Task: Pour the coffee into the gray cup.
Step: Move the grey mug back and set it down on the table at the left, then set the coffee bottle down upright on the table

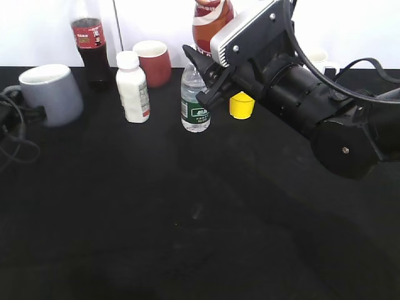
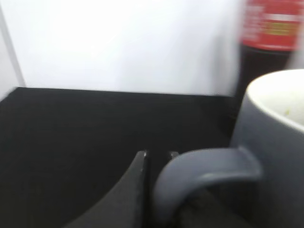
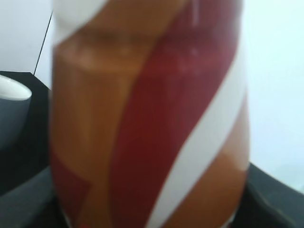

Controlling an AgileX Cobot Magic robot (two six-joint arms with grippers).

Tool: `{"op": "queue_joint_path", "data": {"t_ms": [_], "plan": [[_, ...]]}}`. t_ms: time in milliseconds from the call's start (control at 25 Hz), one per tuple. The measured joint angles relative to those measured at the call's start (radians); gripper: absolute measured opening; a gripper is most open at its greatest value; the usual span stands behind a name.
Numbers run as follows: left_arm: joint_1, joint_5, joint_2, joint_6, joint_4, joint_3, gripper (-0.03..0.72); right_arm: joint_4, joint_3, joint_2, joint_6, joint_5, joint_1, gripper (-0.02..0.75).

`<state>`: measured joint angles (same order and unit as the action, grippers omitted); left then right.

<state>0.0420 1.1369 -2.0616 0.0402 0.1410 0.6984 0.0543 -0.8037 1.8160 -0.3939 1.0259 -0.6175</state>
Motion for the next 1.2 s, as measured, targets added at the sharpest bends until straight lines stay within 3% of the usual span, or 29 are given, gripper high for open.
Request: {"op": "queue_joint_path", "data": {"t_ms": [400, 680, 880, 1000, 1200], "plan": [[-0.011, 0.004, -0.224, -0.001, -0.042, 0.274, 0.073, -0.046, 0.0, 0.0, 0.001, 0.0, 0.0, 0.51], [-0.011, -0.019, -0.282, -0.008, -0.065, 0.309, 0.099, -0.047, 0.0, 0.0, 0.002, 0.0, 0.0, 0.51], [-0.011, -0.03, -0.278, -0.015, -0.067, 0.292, 0.2, -0.047, 0.0, 0.0, 0.002, 0.0, 0.0, 0.51], [-0.011, 0.012, -0.277, -0.017, -0.066, 0.252, 0.347, -0.047, 0.0, -0.001, 0.002, 0.0, 0.0, 0.51], [-0.011, 0.087, -0.265, -0.02, -0.065, 0.155, 0.382, -0.047, 0.0, -0.001, 0.002, 0.0, 0.0, 0.51]]}}
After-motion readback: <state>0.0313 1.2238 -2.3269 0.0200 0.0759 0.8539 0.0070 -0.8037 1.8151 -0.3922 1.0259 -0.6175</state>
